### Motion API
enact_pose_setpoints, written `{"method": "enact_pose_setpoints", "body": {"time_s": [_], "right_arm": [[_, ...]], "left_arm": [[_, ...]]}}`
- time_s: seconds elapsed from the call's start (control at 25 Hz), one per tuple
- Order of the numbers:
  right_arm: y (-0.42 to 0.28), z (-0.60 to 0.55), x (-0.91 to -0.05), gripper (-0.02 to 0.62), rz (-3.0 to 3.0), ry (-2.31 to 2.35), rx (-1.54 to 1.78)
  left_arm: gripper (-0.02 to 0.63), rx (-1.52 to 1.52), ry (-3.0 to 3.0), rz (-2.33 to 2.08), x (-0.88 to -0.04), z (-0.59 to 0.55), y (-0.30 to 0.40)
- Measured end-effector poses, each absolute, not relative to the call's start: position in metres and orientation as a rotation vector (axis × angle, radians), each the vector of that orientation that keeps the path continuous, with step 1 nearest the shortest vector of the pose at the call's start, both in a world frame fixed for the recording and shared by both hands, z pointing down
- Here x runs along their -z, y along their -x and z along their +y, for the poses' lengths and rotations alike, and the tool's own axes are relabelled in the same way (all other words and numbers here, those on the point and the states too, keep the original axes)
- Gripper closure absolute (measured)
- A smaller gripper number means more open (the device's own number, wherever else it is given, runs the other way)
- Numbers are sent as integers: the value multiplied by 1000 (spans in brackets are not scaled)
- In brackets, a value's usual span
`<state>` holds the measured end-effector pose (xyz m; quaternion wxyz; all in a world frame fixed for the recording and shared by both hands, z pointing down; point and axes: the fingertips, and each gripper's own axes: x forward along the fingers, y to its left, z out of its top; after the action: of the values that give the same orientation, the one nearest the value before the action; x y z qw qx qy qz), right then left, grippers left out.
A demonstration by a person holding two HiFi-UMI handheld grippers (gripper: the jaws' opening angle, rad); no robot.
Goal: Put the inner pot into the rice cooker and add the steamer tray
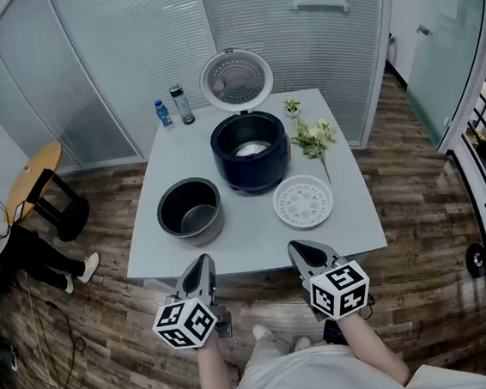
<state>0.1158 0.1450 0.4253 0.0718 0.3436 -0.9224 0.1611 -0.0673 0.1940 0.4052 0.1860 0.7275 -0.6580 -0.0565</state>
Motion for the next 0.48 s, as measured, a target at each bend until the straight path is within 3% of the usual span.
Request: {"method": "enact_pose_setpoints", "body": {"time_s": [0.48], "right_arm": [[-129, 151, -420, 578, -2796, -1042, -480]], "left_arm": [[595, 180, -2067, -1843, -399, 201, 56]]}}
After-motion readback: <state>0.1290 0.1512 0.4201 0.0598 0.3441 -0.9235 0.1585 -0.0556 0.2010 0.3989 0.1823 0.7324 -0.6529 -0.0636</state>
